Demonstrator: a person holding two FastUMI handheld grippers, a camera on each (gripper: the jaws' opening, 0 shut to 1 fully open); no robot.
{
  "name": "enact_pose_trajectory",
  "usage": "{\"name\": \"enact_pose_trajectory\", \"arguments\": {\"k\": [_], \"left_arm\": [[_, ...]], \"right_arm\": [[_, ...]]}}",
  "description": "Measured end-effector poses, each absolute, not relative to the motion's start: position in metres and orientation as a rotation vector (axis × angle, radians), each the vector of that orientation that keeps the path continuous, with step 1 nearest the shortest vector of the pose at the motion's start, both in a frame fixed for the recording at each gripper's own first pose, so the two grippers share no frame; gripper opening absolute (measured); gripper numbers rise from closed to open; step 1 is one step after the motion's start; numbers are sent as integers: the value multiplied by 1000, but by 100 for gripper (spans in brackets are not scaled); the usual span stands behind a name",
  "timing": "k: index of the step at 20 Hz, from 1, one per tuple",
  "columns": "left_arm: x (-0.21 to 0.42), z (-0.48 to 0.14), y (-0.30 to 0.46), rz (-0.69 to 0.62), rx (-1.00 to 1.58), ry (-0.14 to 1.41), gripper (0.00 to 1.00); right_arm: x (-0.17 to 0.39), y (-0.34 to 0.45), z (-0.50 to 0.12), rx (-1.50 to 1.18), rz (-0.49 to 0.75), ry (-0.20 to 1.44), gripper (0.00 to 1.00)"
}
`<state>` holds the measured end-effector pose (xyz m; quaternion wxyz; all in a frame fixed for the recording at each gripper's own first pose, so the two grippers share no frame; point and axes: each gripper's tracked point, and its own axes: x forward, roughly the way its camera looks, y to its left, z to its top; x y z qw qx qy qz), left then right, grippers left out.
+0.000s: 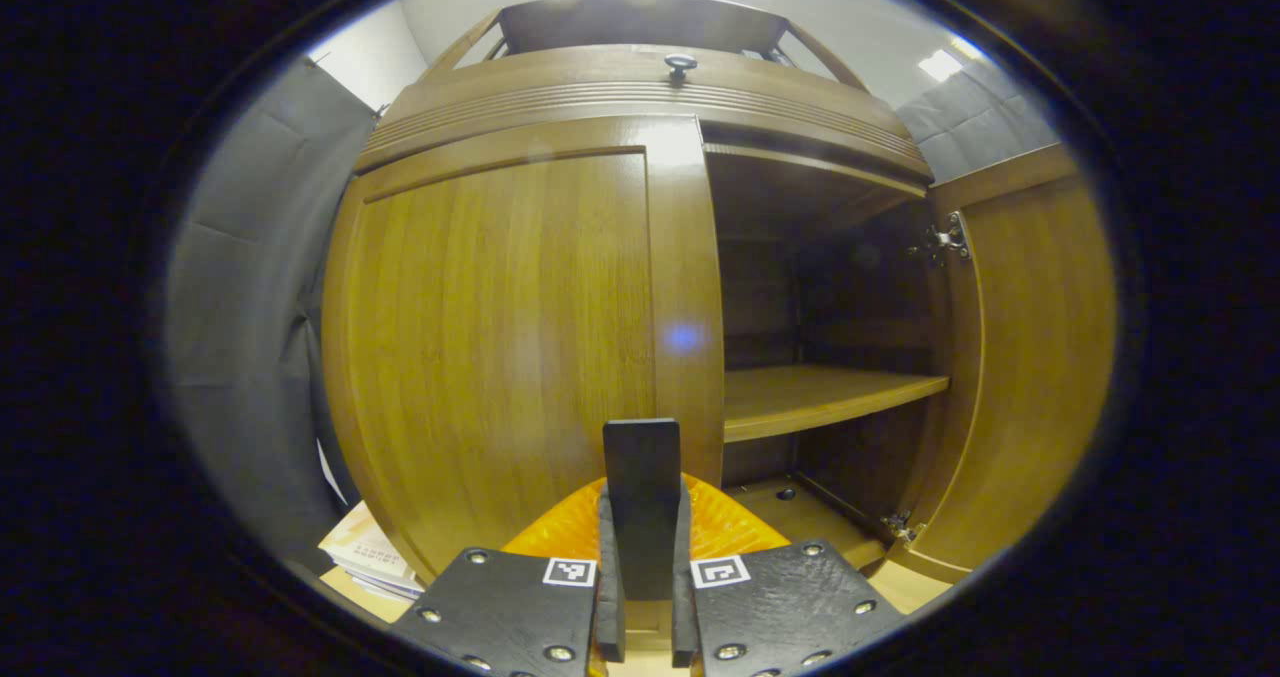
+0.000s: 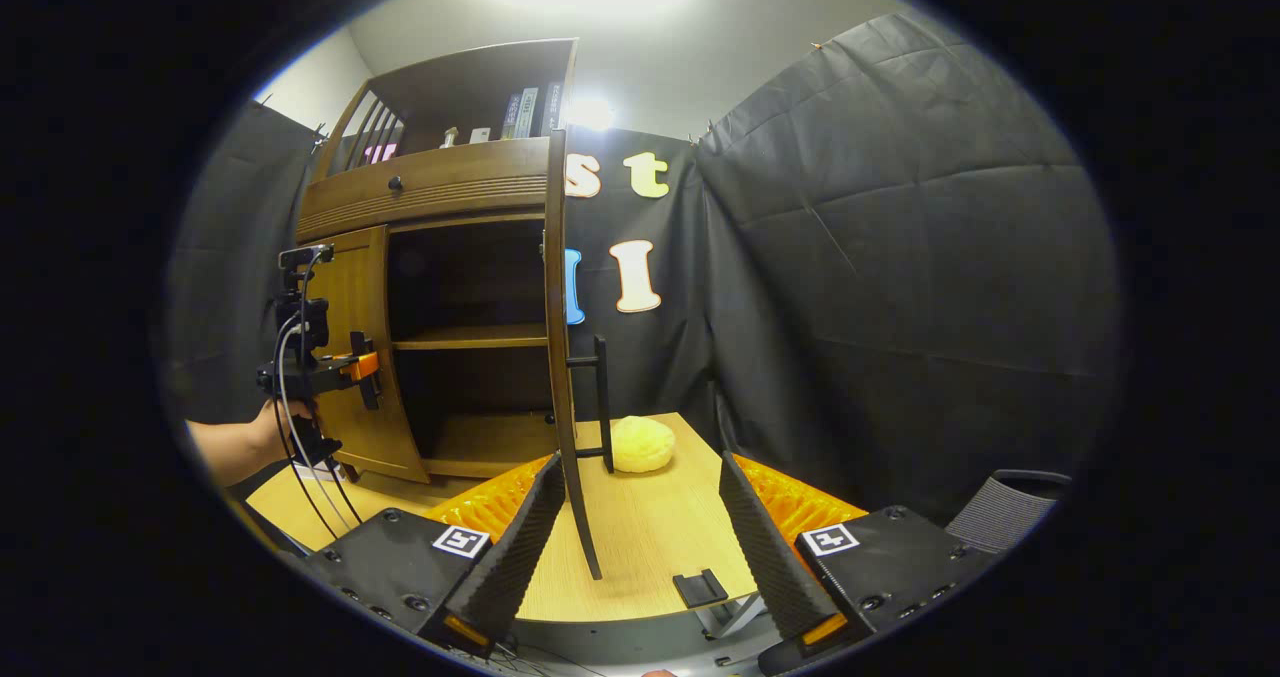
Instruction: Open the right door of the double-door shoe cabinet with the right hand, and open the left door with the left hand.
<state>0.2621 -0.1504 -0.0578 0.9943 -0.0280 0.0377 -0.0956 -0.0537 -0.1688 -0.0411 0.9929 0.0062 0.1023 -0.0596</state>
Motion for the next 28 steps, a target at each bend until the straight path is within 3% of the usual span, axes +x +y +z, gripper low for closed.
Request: {"name": "enact_pose_trajectory", "arguments": {"k": [7,15,16,21,23,27,28], "left_arm": [[219,-55,-130,-185,-72,98,17],[166,-52,-94,-170,-68,119,17],[161,-51,-90,-165,-72,120,22],[133,-49,-61,-135,-58,98,17],[125,-49,-50,-125,-50,92,22],[109,-51,-23,-84,-29,90,22],[103,-50,-16,-72,-29,87,19]], "right_arm": [[-37,-151,-38,37,-60,181,94],[-18,-119,-39,53,34,162,94],[-16,-114,-39,51,46,160,94],[-5,-80,-46,49,118,166,98],[-1,-66,-48,51,146,166,94],[2,-35,-50,48,206,166,98],[3,-29,-50,43,219,166,94]]}}
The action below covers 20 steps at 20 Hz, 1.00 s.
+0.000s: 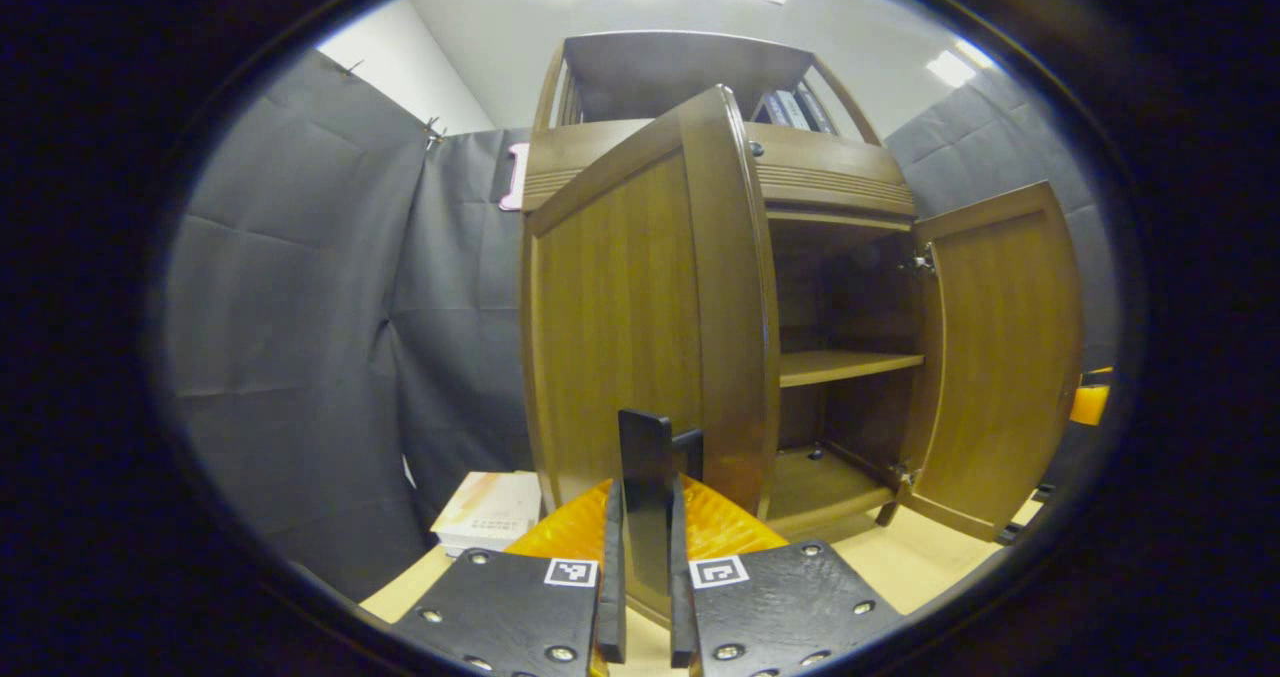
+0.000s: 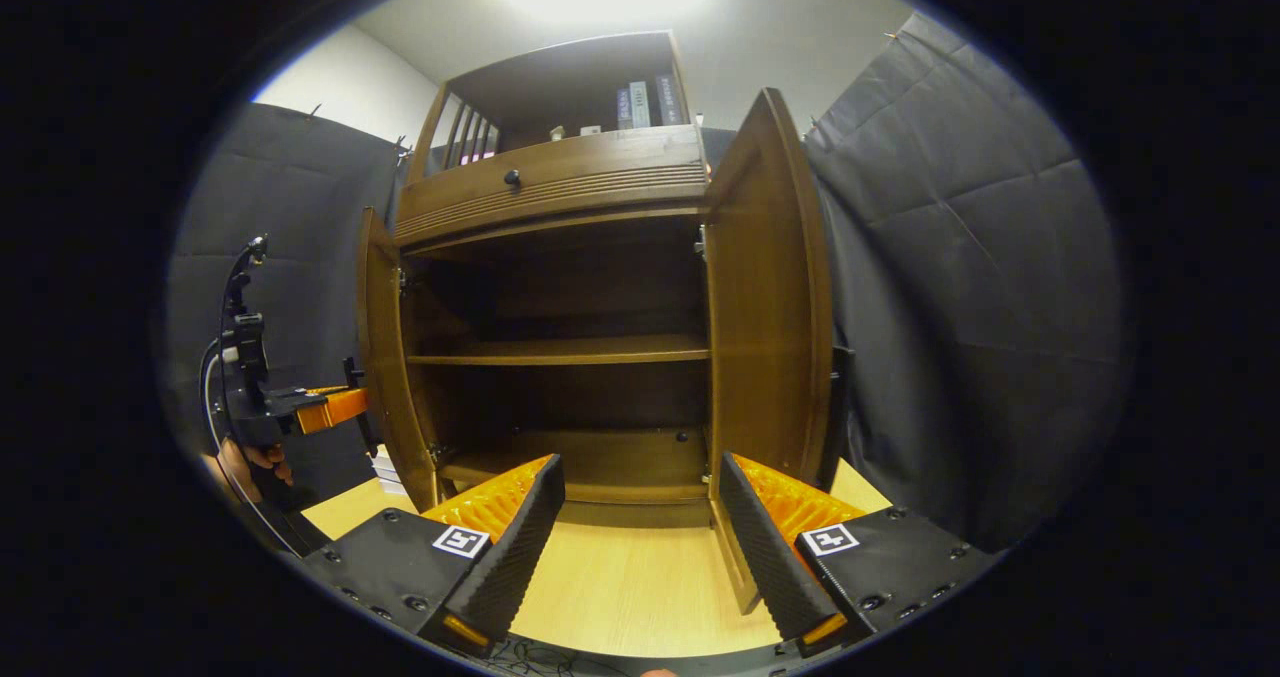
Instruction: Open the right door of the double-door shoe cabinet with the right hand, and open the left door with the left hand.
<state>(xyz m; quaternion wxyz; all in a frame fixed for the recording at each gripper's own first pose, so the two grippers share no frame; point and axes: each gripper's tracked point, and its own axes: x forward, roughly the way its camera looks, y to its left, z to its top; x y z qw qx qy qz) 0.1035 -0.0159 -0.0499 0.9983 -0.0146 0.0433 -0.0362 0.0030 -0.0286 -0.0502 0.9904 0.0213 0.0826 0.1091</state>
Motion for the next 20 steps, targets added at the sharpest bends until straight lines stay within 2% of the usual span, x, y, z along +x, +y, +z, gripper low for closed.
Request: {"name": "enact_pose_trajectory", "arguments": {"k": [3,4,6,7,8,13,16,17,18,19,20], "left_arm": [[94,-49,4,-63,-26,84,16],[92,-50,9,-65,-22,80,22],[89,-50,14,-63,-20,79,22],[89,-49,17,-61,-25,79,22],[86,-50,26,-56,-32,80,22],[78,-54,49,-42,-49,81,22],[76,-54,74,6,-42,72,13],[78,-56,81,11,-45,68,10],[75,-56,85,9,-55,67,10],[74,-57,91,8,-59,68,10],[73,-58,98,11,-56,67,10]], "right_arm": [[7,-13,-51,37,251,167,94],[9,-9,-49,37,260,163,94],[10,2,-48,35,274,159,94],[8,4,-47,32,278,157,98],[7,8,-46,30,283,157,94],[5,24,-46,20,295,157,94],[4,36,-47,16,299,160,94],[5,40,-47,10,300,160,98],[6,44,-47,6,299,160,94],[7,49,-46,3,300,160,98],[8,53,-46,3,299,159,94]]}}
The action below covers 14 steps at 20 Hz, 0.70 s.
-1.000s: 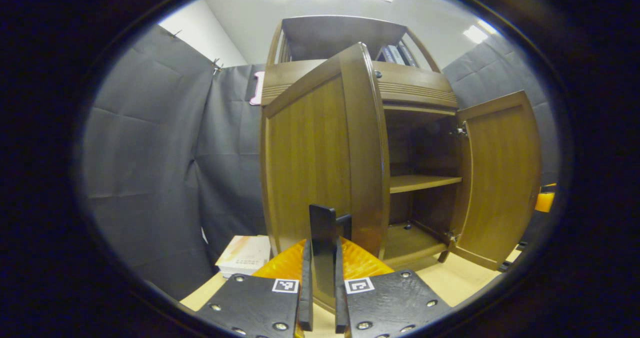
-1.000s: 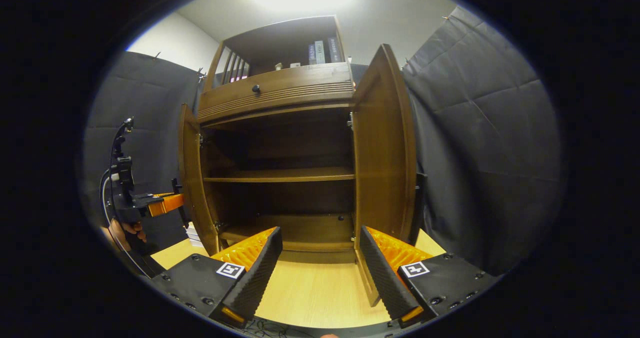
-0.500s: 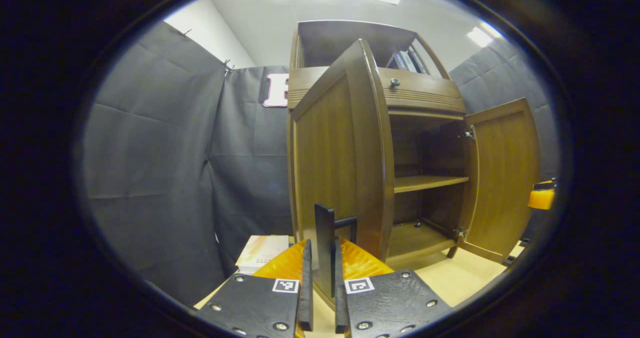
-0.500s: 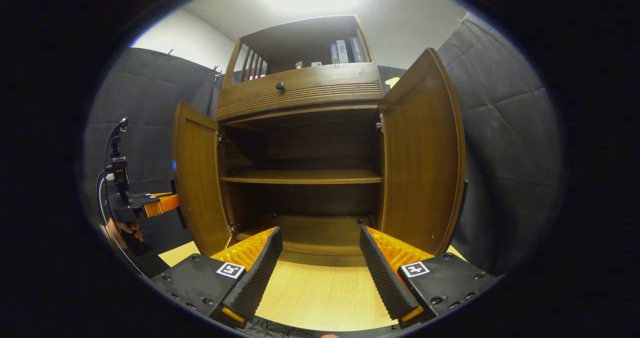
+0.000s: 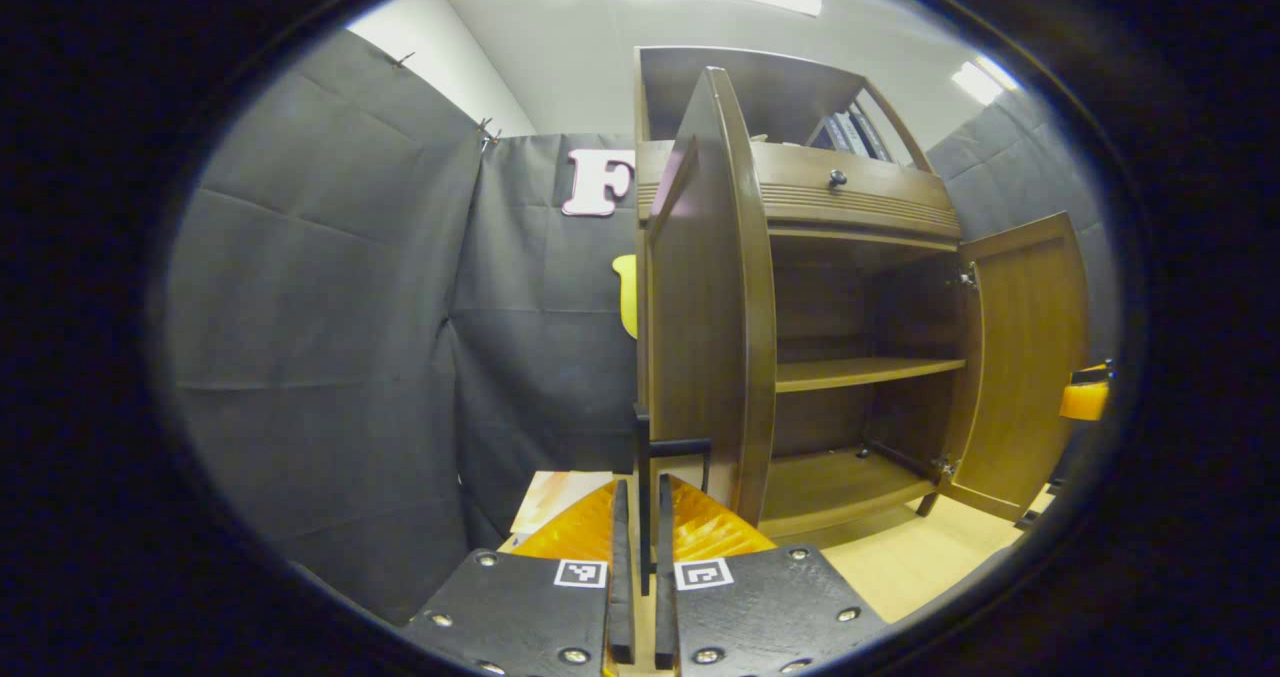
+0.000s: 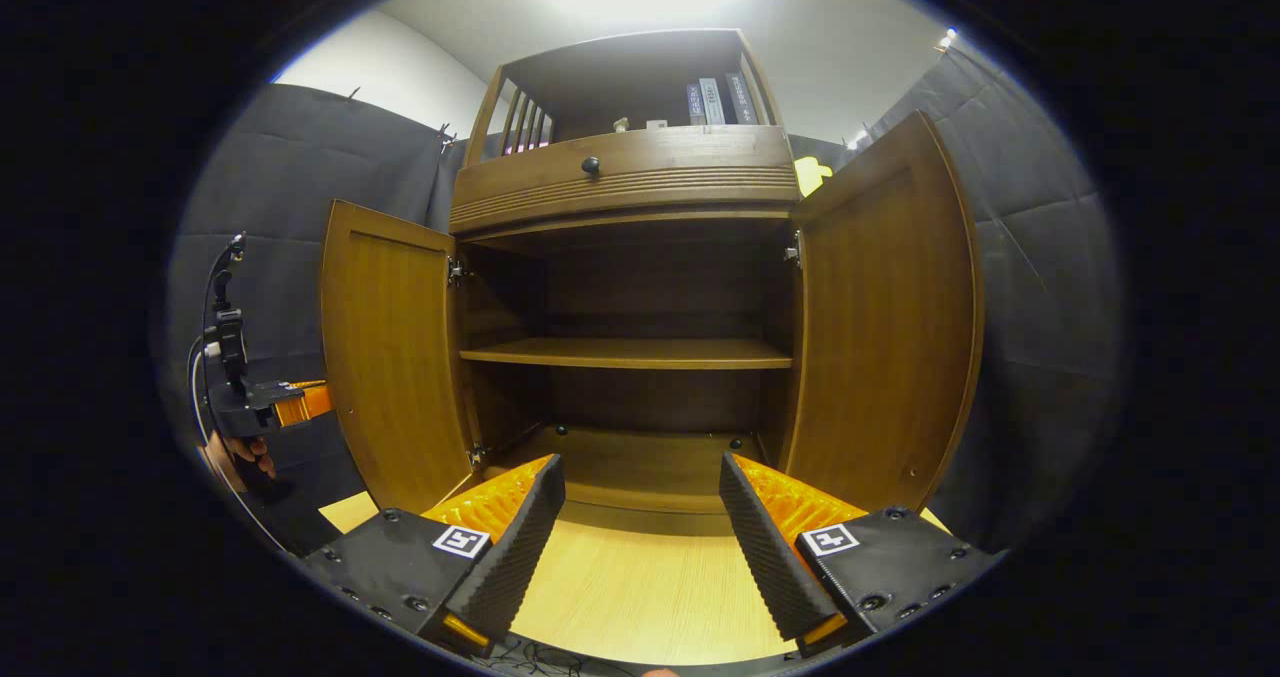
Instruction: Open the right door of the double-door shoe cabinet with the right hand, and open the left door with the left hand.
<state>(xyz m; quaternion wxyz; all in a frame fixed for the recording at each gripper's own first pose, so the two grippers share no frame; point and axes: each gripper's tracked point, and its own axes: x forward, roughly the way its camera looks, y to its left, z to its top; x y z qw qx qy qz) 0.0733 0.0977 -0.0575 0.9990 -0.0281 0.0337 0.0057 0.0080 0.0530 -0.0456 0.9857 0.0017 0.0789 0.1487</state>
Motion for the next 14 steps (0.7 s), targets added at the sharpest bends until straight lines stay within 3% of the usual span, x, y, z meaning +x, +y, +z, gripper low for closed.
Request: {"name": "enact_pose_trajectory", "arguments": {"k": [10,14], "left_arm": [[61,-64,150,68,-33,74,10],[41,-52,157,115,-45,68,10]], "right_arm": [[15,81,-38,19,289,134,98],[10,63,-31,8,273,117,94]]}}
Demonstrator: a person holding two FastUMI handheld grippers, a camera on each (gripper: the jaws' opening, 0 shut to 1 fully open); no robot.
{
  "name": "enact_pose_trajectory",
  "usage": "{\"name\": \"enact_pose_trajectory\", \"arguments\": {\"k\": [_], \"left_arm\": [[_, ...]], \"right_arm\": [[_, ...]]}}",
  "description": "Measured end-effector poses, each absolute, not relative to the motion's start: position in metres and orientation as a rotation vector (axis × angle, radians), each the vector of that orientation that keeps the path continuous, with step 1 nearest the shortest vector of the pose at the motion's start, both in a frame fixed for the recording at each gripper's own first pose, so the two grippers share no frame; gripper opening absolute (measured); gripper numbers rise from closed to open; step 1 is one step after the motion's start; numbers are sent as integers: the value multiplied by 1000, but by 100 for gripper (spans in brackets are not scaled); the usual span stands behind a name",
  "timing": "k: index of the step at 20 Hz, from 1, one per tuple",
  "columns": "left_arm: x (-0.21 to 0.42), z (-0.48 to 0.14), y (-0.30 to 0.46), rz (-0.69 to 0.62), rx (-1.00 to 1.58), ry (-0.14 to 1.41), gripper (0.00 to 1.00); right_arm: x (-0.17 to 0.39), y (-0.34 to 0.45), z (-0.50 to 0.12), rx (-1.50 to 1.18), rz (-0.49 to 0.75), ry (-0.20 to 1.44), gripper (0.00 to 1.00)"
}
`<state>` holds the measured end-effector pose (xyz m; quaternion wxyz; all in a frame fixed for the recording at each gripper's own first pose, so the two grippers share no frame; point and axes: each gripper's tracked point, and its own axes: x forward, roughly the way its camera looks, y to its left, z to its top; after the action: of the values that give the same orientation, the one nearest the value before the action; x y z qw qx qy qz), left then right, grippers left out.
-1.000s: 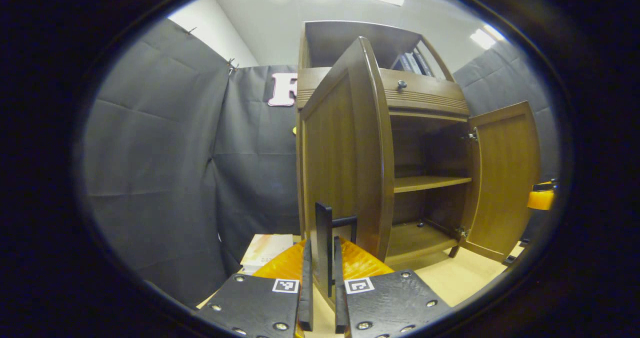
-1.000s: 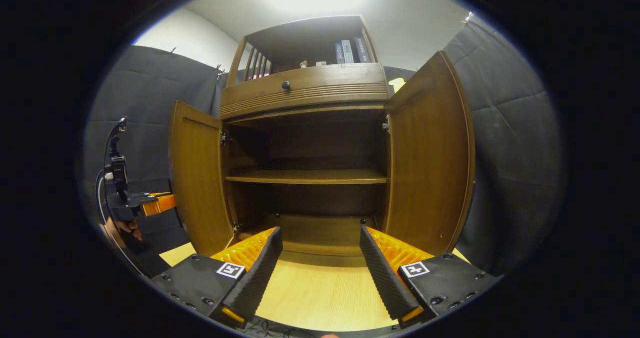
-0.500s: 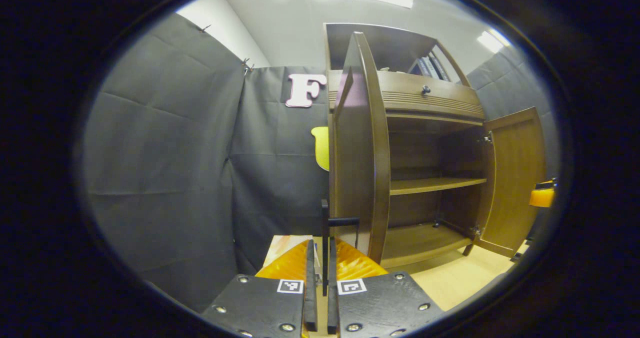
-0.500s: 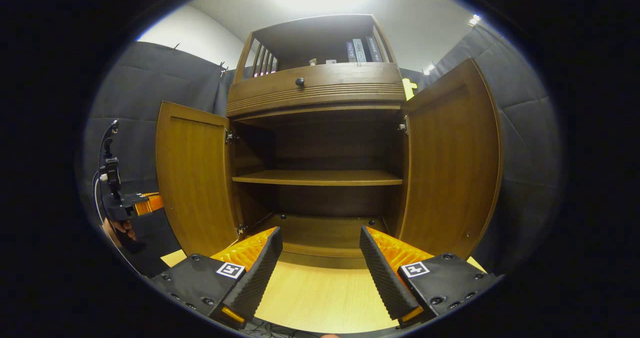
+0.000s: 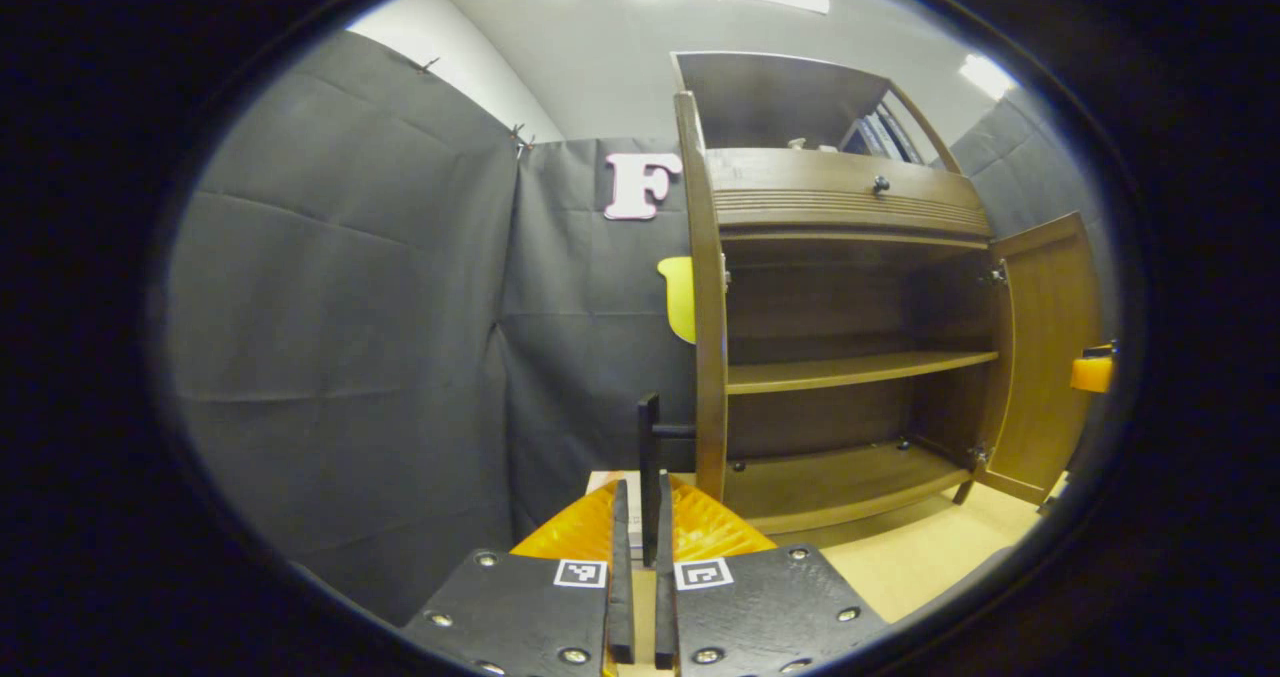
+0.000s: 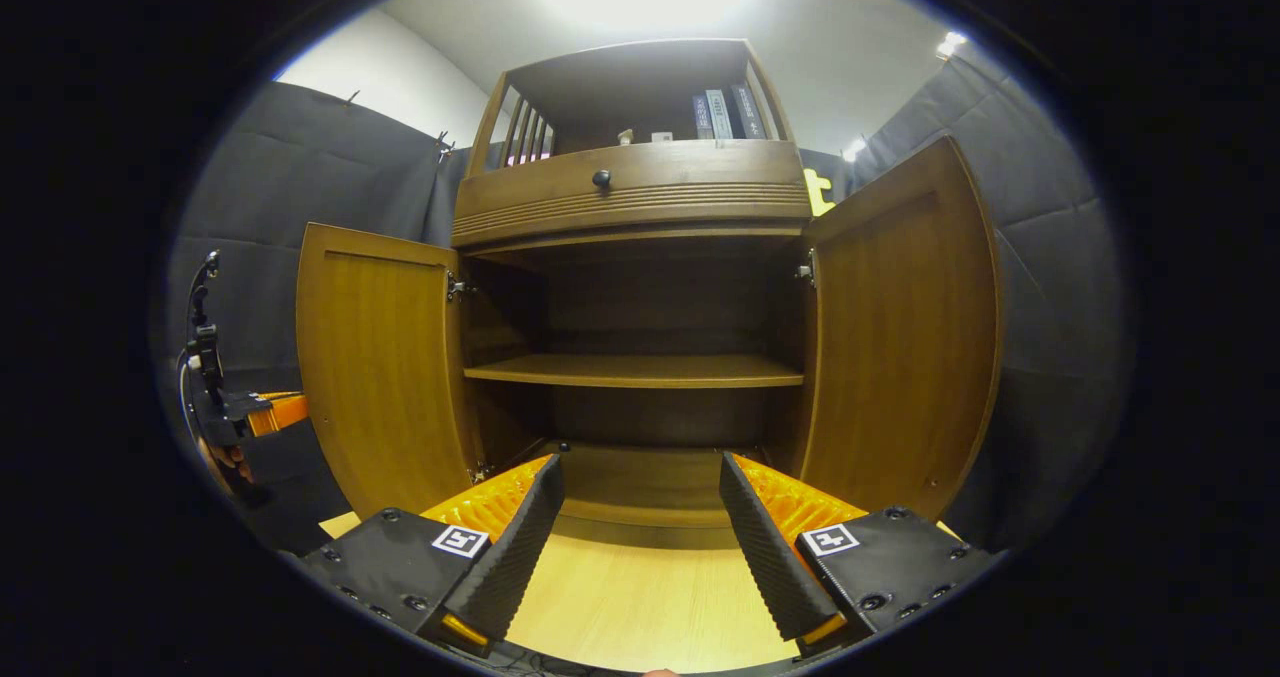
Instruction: Open the right door of the double-door shoe cabinet with the right hand, and open the left door with the left hand.
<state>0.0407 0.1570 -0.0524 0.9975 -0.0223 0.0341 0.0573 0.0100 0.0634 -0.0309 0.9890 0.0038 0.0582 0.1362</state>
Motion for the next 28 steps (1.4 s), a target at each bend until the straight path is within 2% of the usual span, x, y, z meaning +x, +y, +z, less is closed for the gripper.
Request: {"name": "enact_pose_trajectory", "arguments": {"k": [1,2,5,6,7,11,13,14,17,18,19,20,21,22,26,27,28], "left_arm": [[37,-49,152,113,-50,69,10],[29,-49,145,107,-47,72,11],[6,-32,116,84,-36,56,10],[-4,-27,107,74,-31,51,10],[-11,-22,98,65,-27,47,10],[-32,-6,64,29,-28,36,10],[-43,-1,56,22,-31,30,10],[-47,-2,52,18,-37,30,10],[-57,3,42,7,-23,17,10],[-61,3,42,8,-14,17,10],[-64,3,40,8,-12,17,10],[-67,3,39,7,-11,13,10],[-70,5,38,8,-10,8,10],[-71,5,38,10,-6,8,18],[-76,7,42,27,7,-3,48],[-77,8,43,31,4,-4,49],[-79,8,44,32,1,-8,62]], "right_arm": [[6,58,-29,4,272,112,98],[2,51,-27,-2,270,106,94],[-10,31,-26,-23,267,107,94],[-13,24,-26,-28,261,105,98],[-18,16,-24,-29,250,102,94],[-34,-5,-18,-12,215,80,94],[-40,-13,-16,-17,200,71,98],[-43,-17,-15,-17,192,65,94],[-49,-20,-11,-8,184,52,94],[-51,-21,-10,-6,185,52,98],[-52,-21,-9,-5,185,50,94],[-53,-21,-9,-5,187,48,98],[-54,-20,-9,-5,188,47,94],[-55,-20,-9,-4,190,46,98],[-59,-18,-6,-10,197,41,98],[-59,-19,-6,-11,197,42,98],[-60,-19,-6,-11,196,42,98]]}}
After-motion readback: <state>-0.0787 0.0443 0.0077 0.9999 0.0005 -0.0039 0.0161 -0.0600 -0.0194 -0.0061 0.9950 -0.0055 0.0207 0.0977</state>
